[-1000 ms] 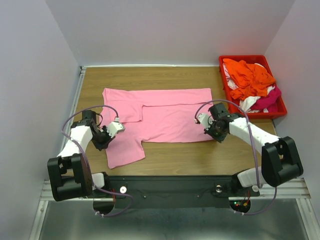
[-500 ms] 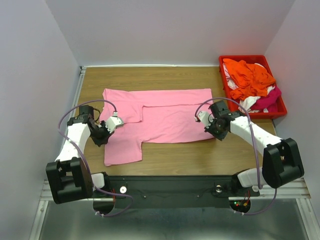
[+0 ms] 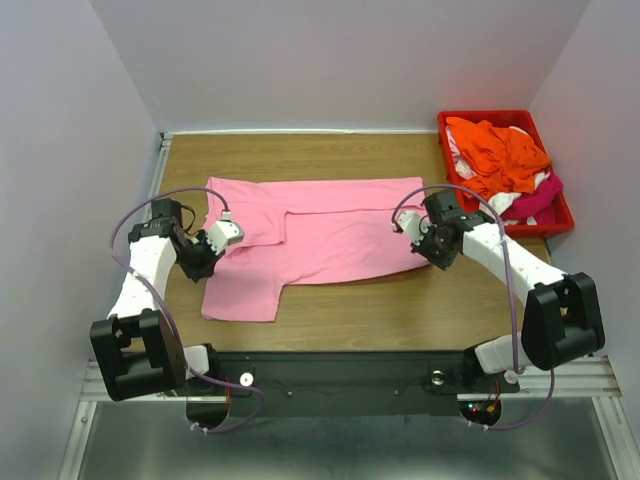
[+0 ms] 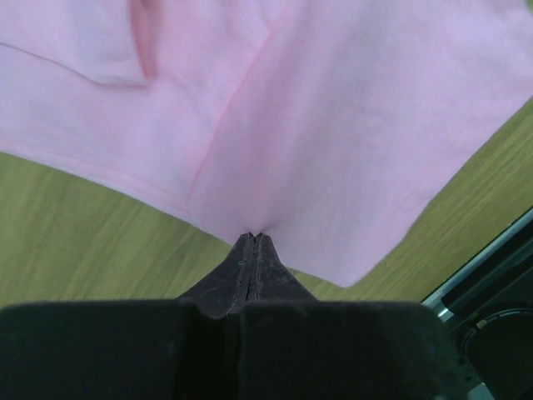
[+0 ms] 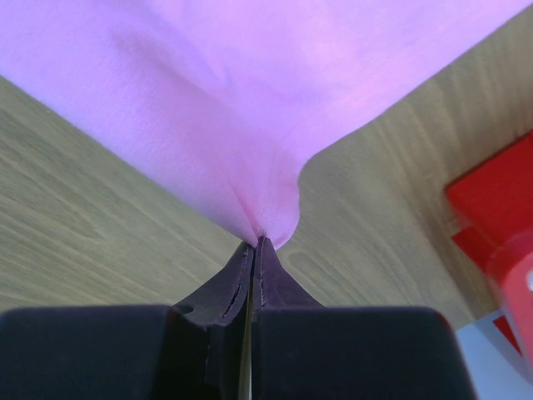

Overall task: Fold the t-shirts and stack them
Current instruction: Fold the tshirt

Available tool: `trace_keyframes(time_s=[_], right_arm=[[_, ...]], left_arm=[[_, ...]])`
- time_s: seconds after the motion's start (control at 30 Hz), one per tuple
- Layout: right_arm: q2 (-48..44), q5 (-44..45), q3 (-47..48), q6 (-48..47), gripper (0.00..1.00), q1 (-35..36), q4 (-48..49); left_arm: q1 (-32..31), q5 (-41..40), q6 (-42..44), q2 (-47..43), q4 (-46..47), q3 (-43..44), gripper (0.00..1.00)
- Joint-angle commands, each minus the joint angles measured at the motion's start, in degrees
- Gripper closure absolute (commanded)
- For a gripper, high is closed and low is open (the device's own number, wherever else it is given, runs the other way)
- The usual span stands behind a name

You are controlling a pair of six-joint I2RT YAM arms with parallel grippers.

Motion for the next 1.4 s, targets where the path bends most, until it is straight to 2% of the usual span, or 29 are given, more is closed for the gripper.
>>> trace_keyframes(time_s=[0.0,0.5,1.03,1.37], right_arm=[[0.5,0.4,3.6,-2.3,0.99,-1.5,0.2],[11.0,-1.5,17.1,-5.9,0.99,-5.0,0.2],[28.4,-2.4,35.6,-8.3,0.99,-7.5,0.2],[37.0,-2.5,43.9,-8.2,0.99,-8.8,0.2]], left_arm=[[0.5,4.0,-0.3,0.7,-2.9,5.9,1.00],[2.5,10.0,-3.6,11.5,-3.8,20.4,1.00],[3.7,15.5,-8.0,30.6,-3.9,38.5,1.00],[3.8,15.8,-10.4,37.8,-1.4,43.6,1.00]])
